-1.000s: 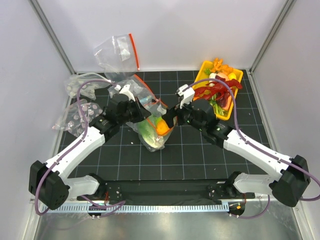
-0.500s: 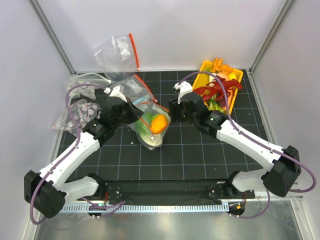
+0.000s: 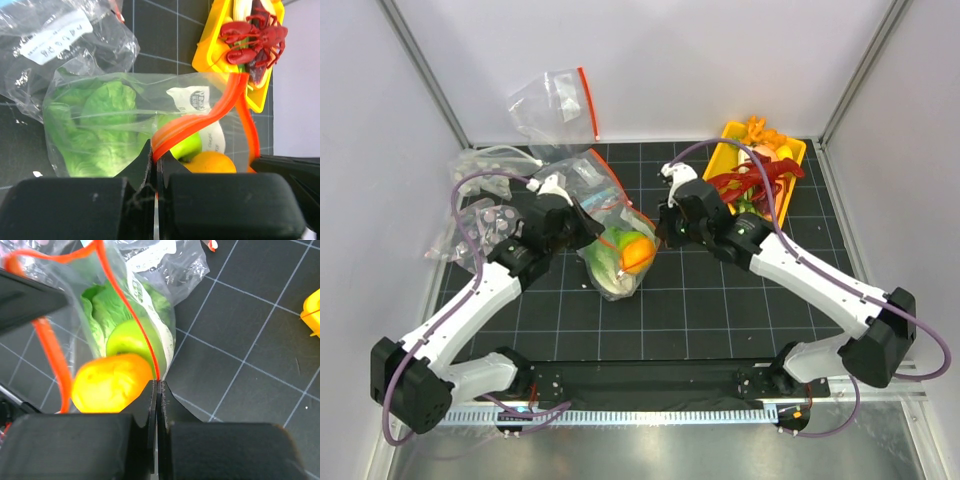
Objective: Place the food in the zip-top bag and seal the zipper
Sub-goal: Adjust the zipper food storage bag at the center of the board.
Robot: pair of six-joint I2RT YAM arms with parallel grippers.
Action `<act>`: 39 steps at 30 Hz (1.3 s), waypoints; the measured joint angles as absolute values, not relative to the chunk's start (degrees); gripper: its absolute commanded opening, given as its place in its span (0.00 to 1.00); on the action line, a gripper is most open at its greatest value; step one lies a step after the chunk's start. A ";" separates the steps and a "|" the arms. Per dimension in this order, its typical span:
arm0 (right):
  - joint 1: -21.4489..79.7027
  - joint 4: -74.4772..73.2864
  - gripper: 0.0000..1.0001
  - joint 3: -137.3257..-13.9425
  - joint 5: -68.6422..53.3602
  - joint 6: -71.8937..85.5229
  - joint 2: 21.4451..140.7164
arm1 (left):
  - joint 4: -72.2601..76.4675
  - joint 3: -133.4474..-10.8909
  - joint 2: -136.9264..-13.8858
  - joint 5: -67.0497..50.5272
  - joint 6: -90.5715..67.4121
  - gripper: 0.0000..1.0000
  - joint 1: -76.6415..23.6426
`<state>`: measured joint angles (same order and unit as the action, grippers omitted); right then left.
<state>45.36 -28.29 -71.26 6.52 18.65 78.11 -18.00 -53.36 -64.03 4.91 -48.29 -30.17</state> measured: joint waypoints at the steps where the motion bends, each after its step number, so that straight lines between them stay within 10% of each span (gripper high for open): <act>1: 45.58 -28.99 0.01 -71.94 6.46 19.11 77.87 | -17.98 -53.36 -64.34 4.14 -48.56 0.01 -30.17; 11: 47.00 -42.50 0.01 -87.02 22.17 19.57 74.91 | -14.13 -53.36 -67.24 -10.87 -52.62 0.00 -30.09; 24: 54.37 -34.44 0.01 -72.14 36.56 15.66 80.55 | -12.69 -54.87 -75.50 -16.14 -51.81 0.00 -32.42; 39: 54.26 -9.50 0.06 -52.99 27.57 13.21 60.75 | -12.34 -55.09 -70.78 -14.76 -48.93 0.08 -32.69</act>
